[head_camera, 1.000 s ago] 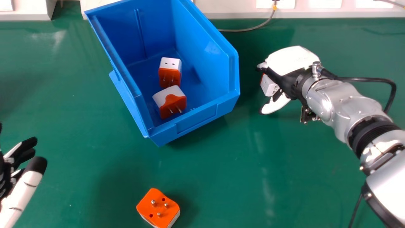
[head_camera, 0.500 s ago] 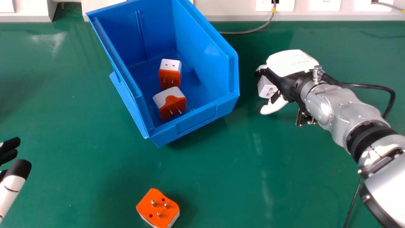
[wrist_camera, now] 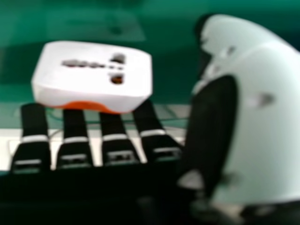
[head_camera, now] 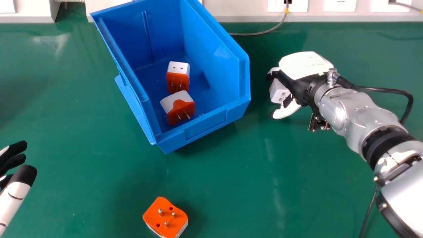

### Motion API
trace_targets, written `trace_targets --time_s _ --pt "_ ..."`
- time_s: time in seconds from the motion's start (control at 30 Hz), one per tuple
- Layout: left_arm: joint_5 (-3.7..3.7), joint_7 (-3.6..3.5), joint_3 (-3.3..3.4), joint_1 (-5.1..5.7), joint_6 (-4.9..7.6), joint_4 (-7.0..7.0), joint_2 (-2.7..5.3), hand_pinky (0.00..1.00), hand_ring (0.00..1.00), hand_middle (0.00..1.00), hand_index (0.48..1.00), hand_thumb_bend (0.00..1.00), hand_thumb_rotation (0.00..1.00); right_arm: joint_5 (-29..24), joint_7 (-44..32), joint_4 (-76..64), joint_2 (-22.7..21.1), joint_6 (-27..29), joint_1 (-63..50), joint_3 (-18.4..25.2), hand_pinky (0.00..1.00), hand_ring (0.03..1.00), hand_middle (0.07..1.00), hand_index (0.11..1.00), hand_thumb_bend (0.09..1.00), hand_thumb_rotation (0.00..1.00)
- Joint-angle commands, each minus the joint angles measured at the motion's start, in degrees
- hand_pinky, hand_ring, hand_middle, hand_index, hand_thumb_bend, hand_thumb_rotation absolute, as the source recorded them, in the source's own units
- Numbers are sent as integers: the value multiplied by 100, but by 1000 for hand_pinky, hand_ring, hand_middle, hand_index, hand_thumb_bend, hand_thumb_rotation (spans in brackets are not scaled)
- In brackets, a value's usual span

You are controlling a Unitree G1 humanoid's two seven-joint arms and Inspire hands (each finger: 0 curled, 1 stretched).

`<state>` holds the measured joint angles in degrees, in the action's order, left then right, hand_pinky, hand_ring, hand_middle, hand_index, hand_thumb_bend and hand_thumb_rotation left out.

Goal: Pick all objects and put in blue box

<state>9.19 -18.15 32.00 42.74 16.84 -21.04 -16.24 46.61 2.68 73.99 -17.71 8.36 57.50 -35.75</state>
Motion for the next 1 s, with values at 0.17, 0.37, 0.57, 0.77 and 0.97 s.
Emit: trace_targets --time_s 0.17,0.37,0.57,0.77,0.97 --pt "63 -12 75 86 88 -116 76 816 875 892 903 691 816 -50 427 28 155 -383 -151 30 579 716 749 741 445 57" --pt "46 8 114 168 -4 -223 88 813 872 889 901 690 816 -150 671 -14 143 -315 -241 117 507 631 655 648 465 36" --pt "42 -3 168 190 11 -250 86 805 869 887 897 697 816 -313 532 -9 175 -369 -258 199 462 530 536 531 486 14" --pt "78 -27 193 192 24 -216 79 802 868 887 897 702 817 -414 541 -41 158 -340 -321 262 430 500 512 504 493 7" --pt "76 -39 204 209 7 -286 85 803 869 888 898 706 818 -491 629 -52 146 -295 -374 332 411 479 495 489 497 3"
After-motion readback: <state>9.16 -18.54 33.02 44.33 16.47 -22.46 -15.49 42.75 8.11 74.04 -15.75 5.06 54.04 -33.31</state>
